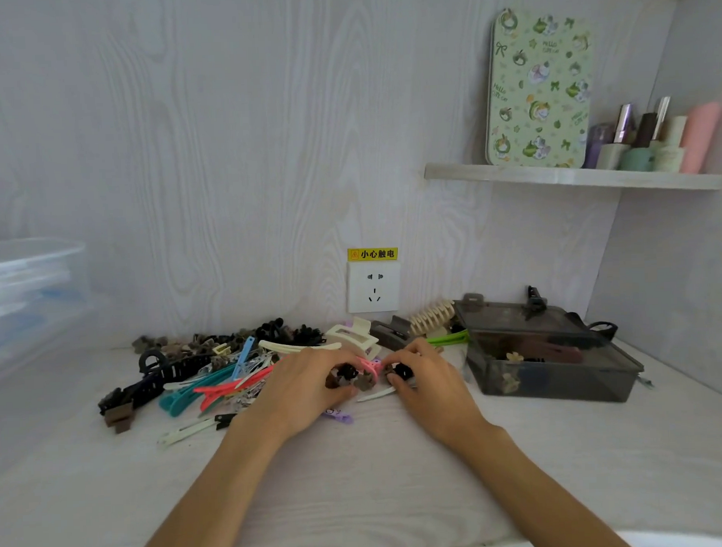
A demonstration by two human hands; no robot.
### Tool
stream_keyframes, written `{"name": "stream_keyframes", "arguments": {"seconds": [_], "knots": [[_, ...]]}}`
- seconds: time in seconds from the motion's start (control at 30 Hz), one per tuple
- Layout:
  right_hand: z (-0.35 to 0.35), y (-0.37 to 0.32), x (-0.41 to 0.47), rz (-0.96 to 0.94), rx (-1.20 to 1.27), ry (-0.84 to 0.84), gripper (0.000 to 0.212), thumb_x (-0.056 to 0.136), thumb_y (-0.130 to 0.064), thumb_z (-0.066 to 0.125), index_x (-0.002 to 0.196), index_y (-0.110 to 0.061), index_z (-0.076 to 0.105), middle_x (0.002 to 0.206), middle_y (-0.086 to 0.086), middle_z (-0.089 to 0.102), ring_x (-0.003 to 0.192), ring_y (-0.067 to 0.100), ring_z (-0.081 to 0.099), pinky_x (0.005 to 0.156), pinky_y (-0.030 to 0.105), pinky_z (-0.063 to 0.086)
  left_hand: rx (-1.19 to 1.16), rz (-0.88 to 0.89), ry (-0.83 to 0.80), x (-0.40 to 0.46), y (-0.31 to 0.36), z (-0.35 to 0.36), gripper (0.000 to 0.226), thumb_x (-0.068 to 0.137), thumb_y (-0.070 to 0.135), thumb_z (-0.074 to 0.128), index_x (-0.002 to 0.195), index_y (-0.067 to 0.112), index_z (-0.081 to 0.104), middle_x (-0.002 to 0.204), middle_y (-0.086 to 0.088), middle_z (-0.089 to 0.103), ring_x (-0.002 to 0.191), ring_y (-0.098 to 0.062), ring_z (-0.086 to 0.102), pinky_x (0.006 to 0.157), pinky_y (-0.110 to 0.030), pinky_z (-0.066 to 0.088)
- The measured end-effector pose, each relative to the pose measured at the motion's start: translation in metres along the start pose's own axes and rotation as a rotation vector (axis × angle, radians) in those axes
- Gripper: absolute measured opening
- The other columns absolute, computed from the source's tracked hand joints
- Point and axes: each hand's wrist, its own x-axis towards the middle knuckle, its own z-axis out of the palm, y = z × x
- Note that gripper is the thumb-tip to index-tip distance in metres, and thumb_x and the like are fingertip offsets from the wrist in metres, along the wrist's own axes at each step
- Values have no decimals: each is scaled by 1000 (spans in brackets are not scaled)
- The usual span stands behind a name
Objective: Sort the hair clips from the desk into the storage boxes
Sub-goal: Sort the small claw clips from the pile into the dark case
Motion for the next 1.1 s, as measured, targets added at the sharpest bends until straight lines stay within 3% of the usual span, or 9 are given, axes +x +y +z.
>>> {"name": "stream_keyframes", "arguments": {"seconds": [0.1, 0.3, 0.43, 0.57, 0.7, 0.83, 0.9, 1.0, 1.1], "knots": [[-5, -2, -1, -21, 29, 116, 24, 91, -22, 56, 113, -28, 62, 108, -7, 51, 86, 11, 55, 74, 28, 48, -36, -56, 75, 0, 0, -2, 31, 79, 34, 69, 107, 48, 62, 83, 23, 64, 78, 2, 60, 71, -18, 48], [-11, -4, -3, -130, 42, 374, 22, 82, -15, 69, 102, -24, 70, 97, -4, 62, 78, 13, 61, 59, 28, 53, -194, -203, 262, 1, -4, -1, 27, 79, 32, 71, 103, 42, 65, 96, 25, 65, 80, 5, 63, 73, -22, 50], [-29, 4, -5, -206, 43, 501, 22, 81, -11, 70, 101, -19, 71, 95, -2, 65, 80, 15, 64, 64, 26, 56, -305, -196, 266, 1, -2, 0, 30, 80, 26, 72, 100, 46, 64, 91, 35, 59, 70, 14, 62, 72, -18, 54], [-76, 48, -16, -43, -19, 696, 20, 83, -13, 67, 103, -15, 69, 100, 1, 64, 86, 19, 62, 73, 35, 56, -452, -145, 376, 6, 24, 3, 30, 80, 21, 71, 104, 38, 65, 92, 33, 62, 73, 10, 65, 67, -7, 50], [-93, 104, -30, 162, -235, 635, 24, 80, -11, 68, 104, -16, 70, 100, 6, 68, 91, 26, 62, 96, 45, 42, -609, -91, 374, 32, 70, 21, 30, 83, 23, 69, 108, 38, 63, 92, 21, 68, 69, -3, 69, 66, -22, 57], [-84, 116, -34, 303, -160, 526, 22, 89, -20, 58, 108, -22, 68, 99, 3, 72, 92, 19, 64, 107, 38, 30, -600, 48, 333, 69, 118, 51, 32, 85, 30, 65, 116, 39, 58, 103, 21, 66, 86, 4, 66, 81, -30, 56], [-79, 114, -32, 322, -204, 534, 21, 91, -22, 53, 106, -23, 69, 92, 1, 73, 87, 17, 64, 104, 31, 26, -534, 66, 320, 81, 137, 64, 37, 87, 37, 61, 123, 40, 54, 105, 17, 68, 90, 4, 64, 84, -28, 54], [-77, 117, -31, 288, -214, 576, 20, 91, -20, 51, 96, -24, 69, 84, -1, 73, 79, 17, 64, 90, 26, 25, -362, 73, 233, 90, 151, 82, 49, 89, 46, 53, 136, 39, 41, 115, 8, 66, 102, -7, 61, 89, -29, 51], [-78, 117, -31, 279, -166, 586, 18, 90, -17, 54, 99, -21, 69, 92, -1, 71, 87, 17, 63, 88, 22, 21, -293, 62, 182, 86, 141, 84, 51, 89, 52, 49, 136, 34, 44, 128, 9, 59, 119, -9, 52, 100, -36, 44]]}}
